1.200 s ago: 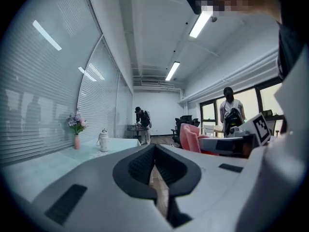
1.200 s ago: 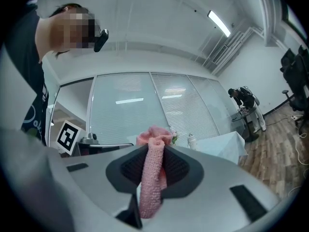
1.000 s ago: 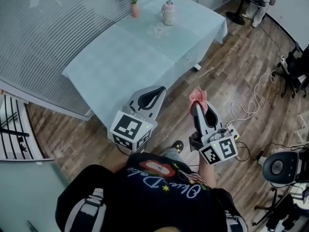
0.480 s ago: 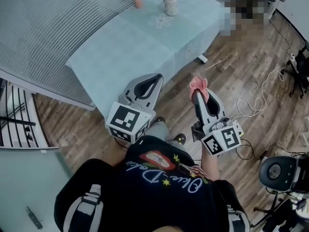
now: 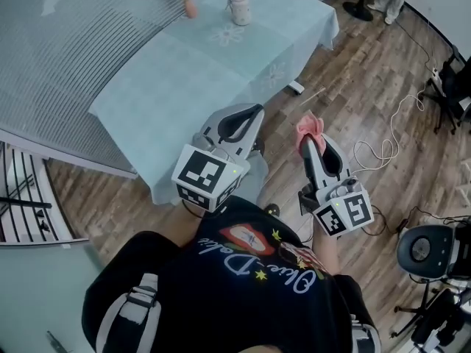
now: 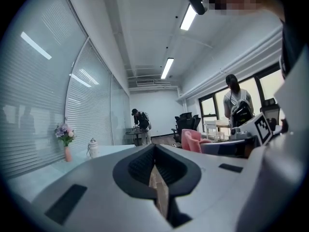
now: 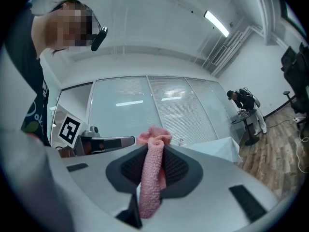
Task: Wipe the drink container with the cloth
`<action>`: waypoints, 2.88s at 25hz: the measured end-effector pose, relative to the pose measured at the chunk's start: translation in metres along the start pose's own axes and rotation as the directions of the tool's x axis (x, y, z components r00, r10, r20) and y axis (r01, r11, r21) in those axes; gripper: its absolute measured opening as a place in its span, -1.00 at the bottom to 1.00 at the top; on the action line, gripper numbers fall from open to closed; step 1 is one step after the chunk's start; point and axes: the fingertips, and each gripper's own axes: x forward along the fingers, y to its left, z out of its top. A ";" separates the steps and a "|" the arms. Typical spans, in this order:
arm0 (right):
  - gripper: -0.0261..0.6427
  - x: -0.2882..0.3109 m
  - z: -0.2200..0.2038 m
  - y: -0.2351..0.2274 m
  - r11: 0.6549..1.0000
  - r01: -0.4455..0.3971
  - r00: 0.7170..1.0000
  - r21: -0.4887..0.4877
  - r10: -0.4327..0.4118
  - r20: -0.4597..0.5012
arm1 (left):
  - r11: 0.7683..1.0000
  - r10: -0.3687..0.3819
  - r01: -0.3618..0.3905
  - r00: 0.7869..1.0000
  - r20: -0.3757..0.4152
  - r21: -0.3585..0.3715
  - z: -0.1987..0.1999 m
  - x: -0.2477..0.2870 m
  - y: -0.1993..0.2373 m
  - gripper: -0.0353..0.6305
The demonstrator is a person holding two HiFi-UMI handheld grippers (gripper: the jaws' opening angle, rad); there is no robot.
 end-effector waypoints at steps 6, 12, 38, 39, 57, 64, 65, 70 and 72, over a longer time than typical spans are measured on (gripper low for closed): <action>-0.74 0.021 0.003 -0.018 0.999 -0.011 1.000 -0.033 0.010 -0.018 | 0.999 0.031 -0.030 0.999 0.018 -0.041 -0.006 0.012 0.020 -0.88; -0.74 0.058 -0.001 -0.029 0.997 -0.061 0.996 -0.054 0.057 -0.072 | 0.990 0.094 -0.093 0.996 0.008 -0.105 -0.020 0.024 0.055 -0.88; -0.73 0.296 -0.014 -0.143 0.969 -0.138 0.967 -0.205 0.088 -0.238 | 0.968 0.160 -0.155 0.987 0.008 -0.196 -0.042 0.171 0.253 -0.88; -0.73 0.308 -0.015 -0.145 0.966 -0.146 0.965 -0.213 0.093 -0.243 | 0.966 0.168 -0.162 0.986 0.012 -0.200 -0.042 0.172 0.264 -0.88; -0.73 0.445 -0.052 -0.178 0.925 -0.212 0.926 -0.315 0.088 -0.367 | 0.929 0.254 -0.247 0.967 -0.010 -0.275 -0.074 0.215 0.377 -0.88; -0.73 0.471 -0.063 -0.190 0.918 -0.228 0.913 -0.324 0.087 -0.398 | 0.913 0.295 -0.293 0.955 -0.037 -0.285 -0.083 0.224 0.390 -0.88; -0.73 0.476 -0.063 -0.192 0.917 -0.236 0.912 -0.323 0.095 -0.399 | 0.908 0.310 -0.309 0.950 -0.041 -0.282 -0.083 0.224 0.393 -0.88; -0.73 0.501 -0.061 -0.198 0.894 -0.285 0.901 -0.346 0.126 -0.416 | 0.884 0.379 -0.380 0.924 -0.058 -0.273 -0.080 0.224 0.404 -0.88; -0.73 0.508 -0.065 -0.201 0.880 -0.298 0.895 -0.370 0.122 -0.429 | 0.873 0.400 -0.402 0.914 -0.066 -0.276 -0.082 0.223 0.408 -0.88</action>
